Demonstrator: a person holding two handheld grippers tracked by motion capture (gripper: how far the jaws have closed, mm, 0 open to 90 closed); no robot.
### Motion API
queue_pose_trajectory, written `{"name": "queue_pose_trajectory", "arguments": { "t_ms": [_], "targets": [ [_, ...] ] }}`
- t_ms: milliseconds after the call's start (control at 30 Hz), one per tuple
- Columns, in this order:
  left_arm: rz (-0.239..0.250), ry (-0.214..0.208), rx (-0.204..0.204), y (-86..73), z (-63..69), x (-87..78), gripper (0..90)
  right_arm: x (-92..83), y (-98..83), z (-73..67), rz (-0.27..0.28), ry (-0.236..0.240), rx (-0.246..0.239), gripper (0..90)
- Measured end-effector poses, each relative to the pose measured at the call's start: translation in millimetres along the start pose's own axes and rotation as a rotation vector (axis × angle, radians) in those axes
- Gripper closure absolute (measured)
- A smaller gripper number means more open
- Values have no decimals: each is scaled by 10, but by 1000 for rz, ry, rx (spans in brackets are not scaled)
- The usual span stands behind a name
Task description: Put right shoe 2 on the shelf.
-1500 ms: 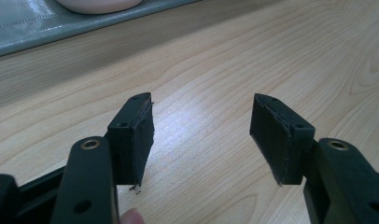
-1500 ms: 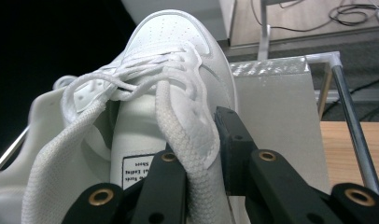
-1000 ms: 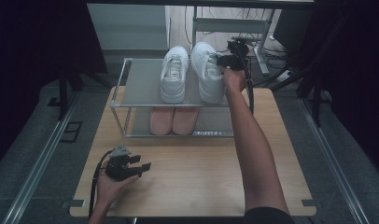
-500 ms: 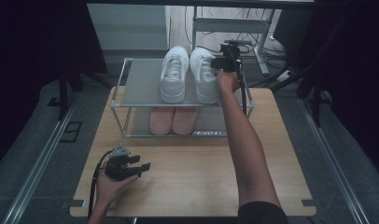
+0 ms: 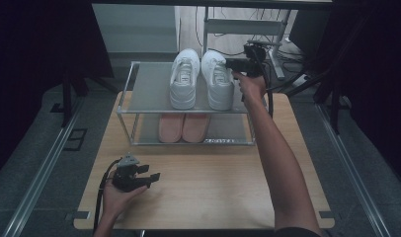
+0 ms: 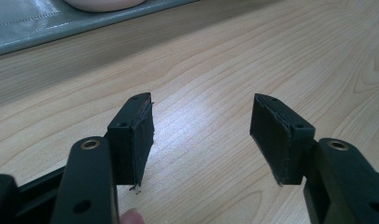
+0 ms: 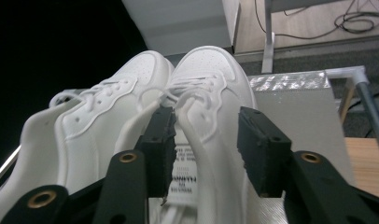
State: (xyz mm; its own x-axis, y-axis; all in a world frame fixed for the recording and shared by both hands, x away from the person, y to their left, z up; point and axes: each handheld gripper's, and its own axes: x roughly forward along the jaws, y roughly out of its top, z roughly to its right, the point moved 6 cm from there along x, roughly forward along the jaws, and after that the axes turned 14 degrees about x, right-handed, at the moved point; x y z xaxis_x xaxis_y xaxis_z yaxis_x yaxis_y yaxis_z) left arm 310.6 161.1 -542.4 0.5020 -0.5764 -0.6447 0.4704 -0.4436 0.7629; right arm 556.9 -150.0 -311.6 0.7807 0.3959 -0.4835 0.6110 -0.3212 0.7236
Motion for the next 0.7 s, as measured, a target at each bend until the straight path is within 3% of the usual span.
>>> {"name": "queue_pose_trajectory", "arguments": {
  "t_ms": [67, 133, 333, 500, 700],
  "targets": [
    [-1, 0, 3, 0, 4, 3, 405, -51, -5, 16, 6, 4, -17, 598],
    [-5, 0, 4, 0, 16, 21, 405, -199, -59, 82, -8, 30, -67, 699],
    [-3, 3, 9, 11, 20, 15, 405, -392, -219, 238, -31, 64, -124, 833],
    [-9, 5, 10, 9, 24, 23, 405, -491, -353, 412, -55, 68, -154, 892],
    [-6, 4, 13, 12, 32, 18, 405, -524, -474, 582, -80, 67, -162, 896]
  ]
}}
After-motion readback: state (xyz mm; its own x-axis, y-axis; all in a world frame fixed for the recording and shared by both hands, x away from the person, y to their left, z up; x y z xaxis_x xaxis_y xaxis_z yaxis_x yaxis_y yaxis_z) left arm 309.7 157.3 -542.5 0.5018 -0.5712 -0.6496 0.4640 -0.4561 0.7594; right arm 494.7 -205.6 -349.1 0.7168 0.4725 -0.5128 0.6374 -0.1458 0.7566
